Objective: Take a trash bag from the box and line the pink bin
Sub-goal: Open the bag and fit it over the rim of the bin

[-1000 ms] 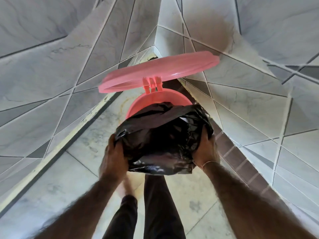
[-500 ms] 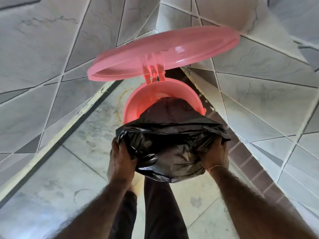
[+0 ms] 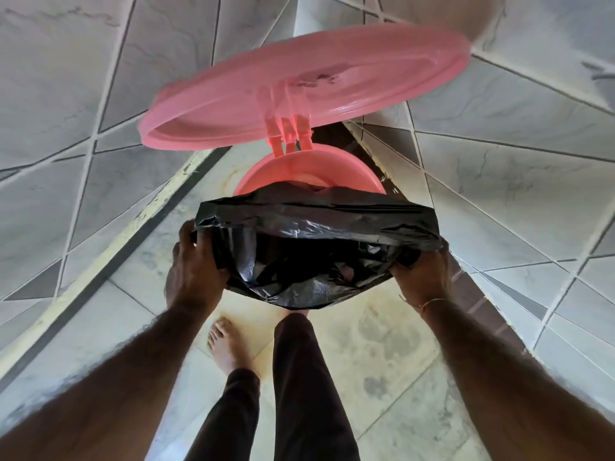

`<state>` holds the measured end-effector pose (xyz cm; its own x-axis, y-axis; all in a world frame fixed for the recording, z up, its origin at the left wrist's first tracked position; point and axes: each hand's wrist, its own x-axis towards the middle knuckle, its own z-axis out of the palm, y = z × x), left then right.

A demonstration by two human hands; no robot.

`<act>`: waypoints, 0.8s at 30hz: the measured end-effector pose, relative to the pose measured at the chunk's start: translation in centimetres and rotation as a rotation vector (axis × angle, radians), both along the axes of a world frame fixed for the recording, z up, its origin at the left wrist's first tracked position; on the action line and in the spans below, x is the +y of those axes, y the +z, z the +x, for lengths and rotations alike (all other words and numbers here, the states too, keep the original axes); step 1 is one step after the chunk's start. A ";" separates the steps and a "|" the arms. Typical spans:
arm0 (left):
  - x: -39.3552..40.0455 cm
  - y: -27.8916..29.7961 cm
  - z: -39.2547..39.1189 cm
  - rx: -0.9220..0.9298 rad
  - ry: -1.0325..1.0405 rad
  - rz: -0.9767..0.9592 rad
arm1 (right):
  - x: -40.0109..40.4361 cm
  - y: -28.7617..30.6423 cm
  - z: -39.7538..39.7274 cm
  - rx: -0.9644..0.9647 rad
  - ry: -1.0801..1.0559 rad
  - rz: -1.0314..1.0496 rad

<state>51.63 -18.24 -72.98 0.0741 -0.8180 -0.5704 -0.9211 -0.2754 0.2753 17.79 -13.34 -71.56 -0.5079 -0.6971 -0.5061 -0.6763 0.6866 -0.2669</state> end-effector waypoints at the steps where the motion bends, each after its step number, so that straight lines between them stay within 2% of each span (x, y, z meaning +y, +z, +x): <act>1: -0.4 0.0 0.1 -0.005 -0.017 0.007 | -0.6 0.0 -0.3 -0.029 -0.008 -0.038; 7: -3.1 0.4 1.5 0.004 -0.193 0.025 | -4.4 0.8 -1.0 -0.016 -0.060 0.019; 10: -4.4 1.0 2.0 -0.036 -0.240 0.067 | -7.1 1.8 -1.2 -0.025 -0.114 0.166; 15: -8.3 3.1 0.7 -0.126 -0.185 0.108 | -9.8 3.5 -0.9 -0.314 -0.286 0.354; 17: -10.0 3.9 -0.6 -0.101 -0.119 0.143 | -11.0 4.5 -0.1 -0.442 -0.389 0.416; 19: -11.0 4.3 -2.0 0.017 -0.014 0.148 | -12.2 5.1 0.9 -0.603 -0.518 0.400; 21: -11.5 4.5 -3.2 0.168 0.157 0.155 | -12.9 4.7 1.7 -0.710 -0.655 0.262; 23: -11.6 4.6 -4.2 0.238 0.280 0.138 | -13.1 3.9 2.5 -0.652 -0.699 0.114; 24: -11.6 4.5 -4.6 0.225 0.271 0.123 | -13.1 3.5 2.8 -0.608 -0.673 0.041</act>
<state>46.99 -29.83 -68.44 0.1399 -0.7102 -0.6900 -0.7302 -0.5446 0.4125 20.62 -26.43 -68.11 -0.4387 -0.3253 -0.8377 0.1210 0.9023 -0.4137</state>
